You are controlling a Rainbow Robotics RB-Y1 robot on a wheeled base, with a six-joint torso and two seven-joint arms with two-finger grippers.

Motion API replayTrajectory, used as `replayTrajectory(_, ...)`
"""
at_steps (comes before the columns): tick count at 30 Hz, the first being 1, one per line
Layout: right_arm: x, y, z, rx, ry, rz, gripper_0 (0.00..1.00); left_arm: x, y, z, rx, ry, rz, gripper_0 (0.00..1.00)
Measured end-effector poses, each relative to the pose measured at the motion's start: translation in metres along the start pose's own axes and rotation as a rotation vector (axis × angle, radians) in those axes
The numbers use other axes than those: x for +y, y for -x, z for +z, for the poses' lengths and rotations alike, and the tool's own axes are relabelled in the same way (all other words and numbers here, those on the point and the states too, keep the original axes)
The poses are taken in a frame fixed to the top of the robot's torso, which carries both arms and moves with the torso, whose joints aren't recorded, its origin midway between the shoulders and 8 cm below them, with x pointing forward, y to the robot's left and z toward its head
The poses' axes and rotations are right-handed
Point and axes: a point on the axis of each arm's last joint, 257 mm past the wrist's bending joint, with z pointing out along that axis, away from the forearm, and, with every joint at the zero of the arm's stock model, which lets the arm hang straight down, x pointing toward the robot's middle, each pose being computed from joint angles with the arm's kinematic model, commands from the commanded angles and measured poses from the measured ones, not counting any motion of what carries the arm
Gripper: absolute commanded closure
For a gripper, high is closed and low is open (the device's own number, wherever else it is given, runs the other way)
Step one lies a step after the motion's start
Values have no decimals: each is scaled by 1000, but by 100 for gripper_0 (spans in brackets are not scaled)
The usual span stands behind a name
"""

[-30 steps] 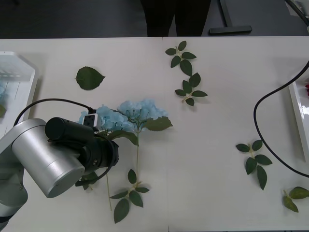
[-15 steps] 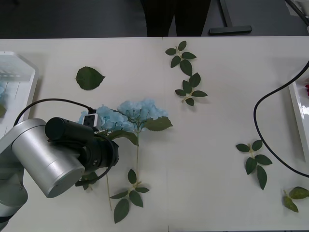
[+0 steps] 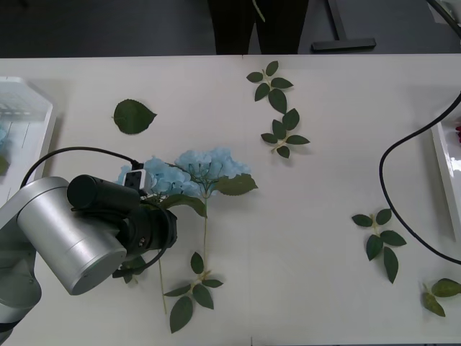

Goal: Place the red flowers into the right box and the blue flowers into the left box. If a person shows an open palm, hand one flower to the person first, then continue sorting.

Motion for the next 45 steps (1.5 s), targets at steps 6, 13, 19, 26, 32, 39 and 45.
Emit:
replayTrajectory(6, 4, -44, -42, 210, 96, -31, 8, 0, 0, 0, 0, 0, 0, 100)
replayTrajectory(13, -17, -106, -141, 432, 186, -158, 8, 0, 0, 0, 0, 0, 0, 100)
replayTrajectory(19, -28, -143, -225, 572, 239, -181, 8, 0, 0, 0, 0, 0, 0, 100)
replayTrajectory(26, -39, -175, -306, 692, 229, -132, 7, 0, 0, 0, 0, 0, 0, 100)
replayTrajectory(32, -38, -193, -343, 717, 216, -52, 8, 0, 0, 0, 0, 0, 0, 100)
replayTrajectory(39, -28, -199, -353, 716, 246, -11, 7, 0, 0, 0, 1, 1, 0, 100)
replayTrajectory(45, -26, -198, -353, 704, 252, -1, 7, 17, 3, -12, 1, 75, 10, 100)
